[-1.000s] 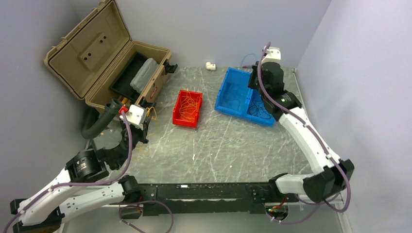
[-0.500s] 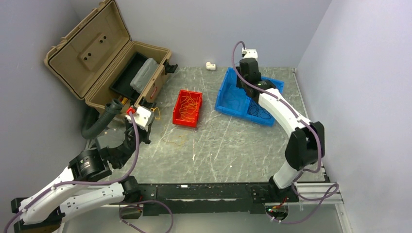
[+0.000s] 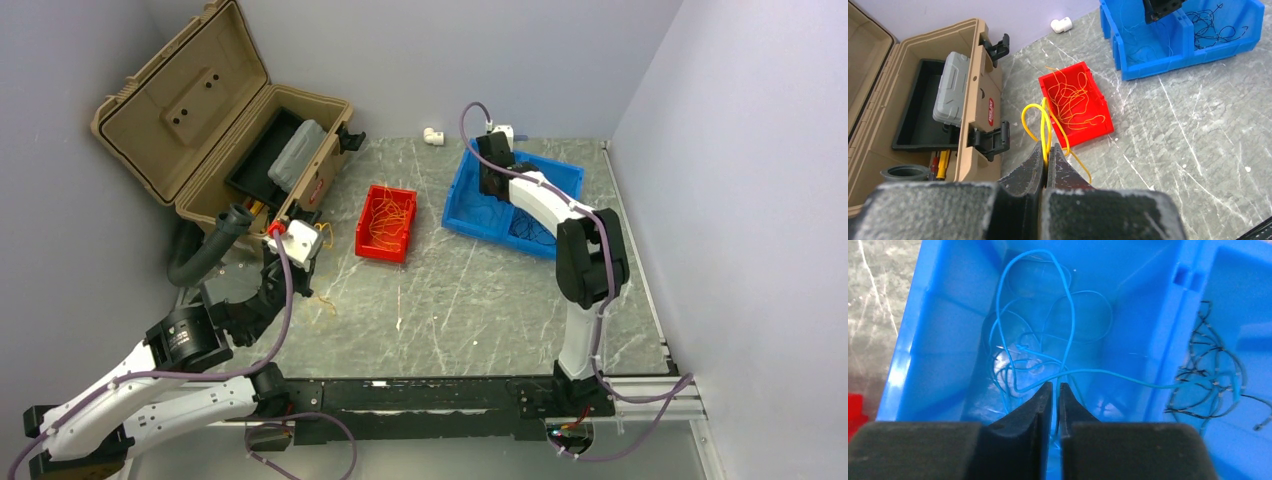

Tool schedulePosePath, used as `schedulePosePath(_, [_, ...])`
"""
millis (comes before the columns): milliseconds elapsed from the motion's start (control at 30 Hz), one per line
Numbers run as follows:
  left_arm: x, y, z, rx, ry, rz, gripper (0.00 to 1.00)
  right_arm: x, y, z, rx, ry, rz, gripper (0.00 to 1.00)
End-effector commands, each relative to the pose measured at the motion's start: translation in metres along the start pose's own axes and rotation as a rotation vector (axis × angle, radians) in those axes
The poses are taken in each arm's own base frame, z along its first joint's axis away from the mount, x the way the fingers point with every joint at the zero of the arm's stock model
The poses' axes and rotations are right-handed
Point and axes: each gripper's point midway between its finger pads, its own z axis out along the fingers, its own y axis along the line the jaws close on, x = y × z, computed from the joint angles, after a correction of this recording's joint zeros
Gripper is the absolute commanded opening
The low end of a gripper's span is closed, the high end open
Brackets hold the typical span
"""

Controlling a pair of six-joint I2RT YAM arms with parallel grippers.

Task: Untangle the cables
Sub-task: Place the cable in the bin.

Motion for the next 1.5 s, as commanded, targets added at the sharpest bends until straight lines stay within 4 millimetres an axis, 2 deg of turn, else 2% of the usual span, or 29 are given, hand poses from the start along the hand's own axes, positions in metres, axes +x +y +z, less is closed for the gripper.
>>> schedulePosePath(0, [-0.009,-0.002,0.002,0.011,-0.031,-0.003,0.00,-0.019,0.010,-0.006,-0.049,0.002,0.043,0.27])
schedulePosePath(67, [-0.009,-0.002,0.001,0.011,-0.031,-0.005,0.00,-0.029,0.009,-0.018,-0.063,-0.035,0.057,0.44])
schedulePosePath(100, [-0.009,-0.002,0.001,0.012,-0.031,-0.006,0.00,-0.034,0.008,-0.024,-0.066,-0.052,0.060,0.47])
schedulePosePath(200, [-0.010,-0.003,0.000,0.020,-0.036,-0.012,0.00,-0.051,0.003,-0.042,-0.078,-0.089,0.062,0.51])
schedulePosePath(333, [-0.011,-0.006,0.000,0.035,-0.039,-0.023,0.00,-0.064,0.003,-0.063,-0.131,-0.104,0.071,0.58])
schedulePosePath(600, [-0.019,-0.013,0.001,0.071,-0.053,-0.039,0.00,-0.076,-0.001,-0.100,-0.219,-0.138,0.099,0.67])
schedulePosePath(800, [-0.031,-0.015,0.009,0.060,-0.063,-0.044,0.00,-0.072,0.006,-0.143,-0.357,-0.191,0.089,0.81])
schedulePosePath(933, [-0.044,-0.007,0.018,-0.004,-0.060,-0.037,0.00,-0.059,0.003,-0.169,-0.406,-0.212,0.091,0.85])
schedulePosePath(1133, [-0.076,-0.001,0.035,-0.040,-0.118,-0.039,0.00,-0.051,-0.014,-0.212,-0.415,-0.284,0.109,0.86])
schedulePosePath(1467, [-0.121,0.011,0.079,-0.070,-0.171,-0.052,0.00,-0.046,-0.034,-0.256,-0.419,-0.371,0.131,0.87])
